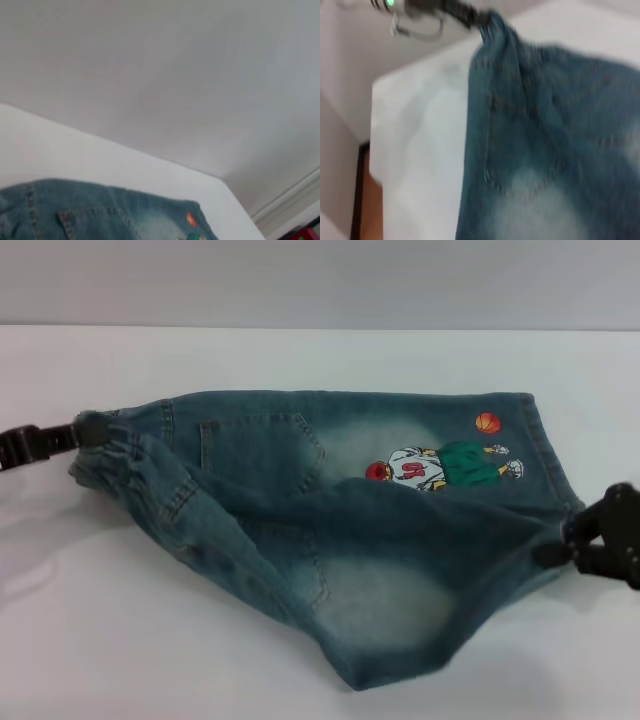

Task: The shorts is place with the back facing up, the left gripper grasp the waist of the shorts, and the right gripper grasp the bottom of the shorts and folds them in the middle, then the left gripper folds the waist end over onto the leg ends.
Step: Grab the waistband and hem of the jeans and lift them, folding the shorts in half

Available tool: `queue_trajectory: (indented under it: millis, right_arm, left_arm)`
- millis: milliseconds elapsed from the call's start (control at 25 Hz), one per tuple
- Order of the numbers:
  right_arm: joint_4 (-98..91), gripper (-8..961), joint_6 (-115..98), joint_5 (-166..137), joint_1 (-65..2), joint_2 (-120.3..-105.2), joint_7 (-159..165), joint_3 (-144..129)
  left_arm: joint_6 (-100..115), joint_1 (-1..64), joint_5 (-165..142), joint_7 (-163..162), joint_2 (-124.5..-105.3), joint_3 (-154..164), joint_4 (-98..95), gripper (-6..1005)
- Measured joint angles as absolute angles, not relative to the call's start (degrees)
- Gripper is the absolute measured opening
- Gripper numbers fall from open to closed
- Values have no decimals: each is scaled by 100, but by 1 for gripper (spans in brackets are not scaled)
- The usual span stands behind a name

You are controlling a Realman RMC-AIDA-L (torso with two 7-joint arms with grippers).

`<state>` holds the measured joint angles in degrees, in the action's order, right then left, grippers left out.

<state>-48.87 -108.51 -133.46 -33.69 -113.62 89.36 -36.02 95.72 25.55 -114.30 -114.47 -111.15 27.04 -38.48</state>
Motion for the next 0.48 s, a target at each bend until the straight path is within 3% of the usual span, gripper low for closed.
queue_trajectory:
  millis: [480]
  right_arm:
    - [-4996,-2,-10558,-11971,-2973,-11379,8611,-2761]
  left_arm:
    - [9187,2576,-11053,-11341,-11110,2587,-3822,177]
